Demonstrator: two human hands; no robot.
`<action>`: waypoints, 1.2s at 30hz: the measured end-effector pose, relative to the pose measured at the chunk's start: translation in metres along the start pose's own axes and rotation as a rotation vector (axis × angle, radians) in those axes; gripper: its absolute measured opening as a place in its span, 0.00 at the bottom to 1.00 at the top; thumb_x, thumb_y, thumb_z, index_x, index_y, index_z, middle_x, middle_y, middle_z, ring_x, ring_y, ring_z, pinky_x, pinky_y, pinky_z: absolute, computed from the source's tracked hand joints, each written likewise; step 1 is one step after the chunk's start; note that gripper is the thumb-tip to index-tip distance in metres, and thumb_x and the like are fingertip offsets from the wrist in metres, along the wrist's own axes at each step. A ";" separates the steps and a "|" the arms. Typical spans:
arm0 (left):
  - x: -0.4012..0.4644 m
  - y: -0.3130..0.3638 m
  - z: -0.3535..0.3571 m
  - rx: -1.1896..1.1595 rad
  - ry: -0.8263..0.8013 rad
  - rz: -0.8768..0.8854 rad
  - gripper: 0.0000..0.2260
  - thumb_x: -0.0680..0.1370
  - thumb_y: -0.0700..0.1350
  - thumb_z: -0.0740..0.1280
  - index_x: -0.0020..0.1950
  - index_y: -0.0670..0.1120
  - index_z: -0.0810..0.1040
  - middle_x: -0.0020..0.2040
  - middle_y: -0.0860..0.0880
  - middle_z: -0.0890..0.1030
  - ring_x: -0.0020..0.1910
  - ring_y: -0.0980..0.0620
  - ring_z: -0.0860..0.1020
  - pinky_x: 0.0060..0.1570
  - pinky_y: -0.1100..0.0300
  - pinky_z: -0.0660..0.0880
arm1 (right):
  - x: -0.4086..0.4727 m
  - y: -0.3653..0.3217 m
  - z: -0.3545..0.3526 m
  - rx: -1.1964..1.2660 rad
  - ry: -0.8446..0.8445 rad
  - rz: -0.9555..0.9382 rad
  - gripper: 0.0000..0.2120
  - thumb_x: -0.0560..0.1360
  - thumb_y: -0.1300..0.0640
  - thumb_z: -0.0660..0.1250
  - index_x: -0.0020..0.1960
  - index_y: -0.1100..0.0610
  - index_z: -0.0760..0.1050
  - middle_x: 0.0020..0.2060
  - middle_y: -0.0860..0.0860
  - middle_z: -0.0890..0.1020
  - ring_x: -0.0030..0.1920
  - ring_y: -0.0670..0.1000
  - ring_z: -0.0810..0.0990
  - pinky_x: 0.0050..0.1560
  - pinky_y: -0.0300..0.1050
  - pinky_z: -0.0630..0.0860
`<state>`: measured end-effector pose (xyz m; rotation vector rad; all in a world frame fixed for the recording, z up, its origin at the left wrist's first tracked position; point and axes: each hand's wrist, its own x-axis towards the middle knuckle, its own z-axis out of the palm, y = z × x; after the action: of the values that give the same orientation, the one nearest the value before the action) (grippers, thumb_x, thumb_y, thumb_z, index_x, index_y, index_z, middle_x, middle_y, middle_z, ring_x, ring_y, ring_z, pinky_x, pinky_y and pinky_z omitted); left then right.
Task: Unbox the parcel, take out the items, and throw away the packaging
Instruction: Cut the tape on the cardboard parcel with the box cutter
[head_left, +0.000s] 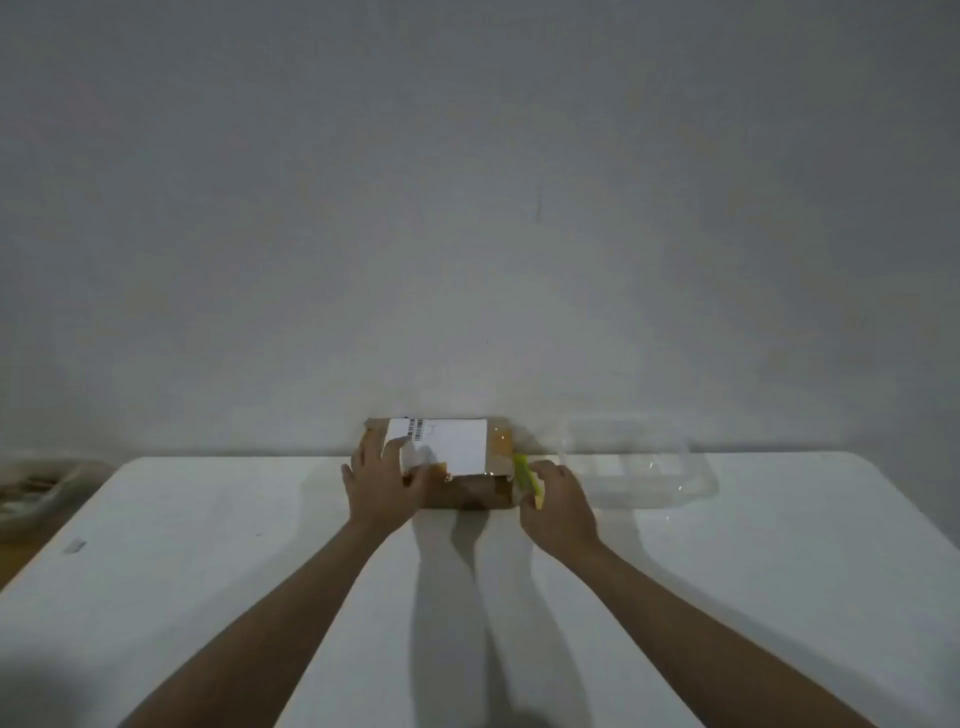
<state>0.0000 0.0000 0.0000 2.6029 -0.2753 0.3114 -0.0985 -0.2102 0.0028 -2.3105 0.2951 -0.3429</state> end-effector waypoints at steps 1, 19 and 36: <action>0.001 -0.007 0.001 -0.029 -0.020 -0.053 0.26 0.74 0.59 0.63 0.66 0.45 0.74 0.74 0.42 0.65 0.71 0.37 0.63 0.65 0.37 0.61 | -0.003 0.003 0.005 0.001 0.010 0.050 0.15 0.73 0.61 0.64 0.59 0.60 0.73 0.52 0.58 0.77 0.56 0.58 0.73 0.48 0.50 0.73; -0.001 -0.034 0.032 -0.290 0.123 -0.032 0.22 0.76 0.52 0.64 0.67 0.42 0.72 0.76 0.42 0.60 0.74 0.40 0.58 0.68 0.52 0.55 | -0.002 0.023 0.021 0.002 0.019 0.270 0.15 0.65 0.59 0.70 0.52 0.59 0.78 0.41 0.56 0.78 0.43 0.56 0.78 0.39 0.44 0.75; -0.002 -0.037 0.035 -0.326 0.166 -0.007 0.23 0.75 0.53 0.63 0.66 0.42 0.73 0.75 0.42 0.62 0.74 0.44 0.60 0.70 0.55 0.56 | 0.027 -0.028 0.038 0.057 0.296 -0.108 0.11 0.66 0.62 0.72 0.47 0.61 0.79 0.41 0.55 0.76 0.40 0.55 0.77 0.40 0.39 0.72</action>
<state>0.0136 0.0146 -0.0469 2.2429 -0.2370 0.4390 -0.0576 -0.1742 0.0018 -2.2222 0.3016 -0.7412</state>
